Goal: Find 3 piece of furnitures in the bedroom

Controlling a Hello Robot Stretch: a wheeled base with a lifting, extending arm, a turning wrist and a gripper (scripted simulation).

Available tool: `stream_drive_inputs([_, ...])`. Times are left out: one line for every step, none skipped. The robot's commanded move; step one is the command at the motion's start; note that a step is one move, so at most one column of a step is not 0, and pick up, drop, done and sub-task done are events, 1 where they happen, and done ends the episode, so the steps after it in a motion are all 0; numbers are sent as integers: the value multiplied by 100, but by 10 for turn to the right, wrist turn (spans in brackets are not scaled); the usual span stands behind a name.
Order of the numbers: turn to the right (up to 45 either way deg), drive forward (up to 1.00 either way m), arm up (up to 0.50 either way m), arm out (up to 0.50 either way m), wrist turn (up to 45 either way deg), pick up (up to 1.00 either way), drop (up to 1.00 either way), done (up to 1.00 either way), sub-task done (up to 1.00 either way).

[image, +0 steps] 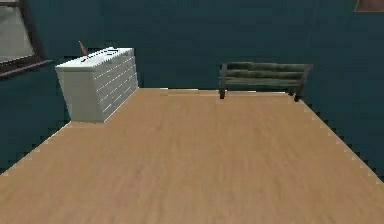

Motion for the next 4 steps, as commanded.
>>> stream_drive_inputs([0,80,0,0,0,0,0,0,0])
stream_drive_inputs([-300,0,0,0,0,0,0,0,0])
stream_drive_inputs([0,100,0,0,0,0,0,0,0])
stream_drive_inputs([0,45,0,0,0,0,0,0,0])
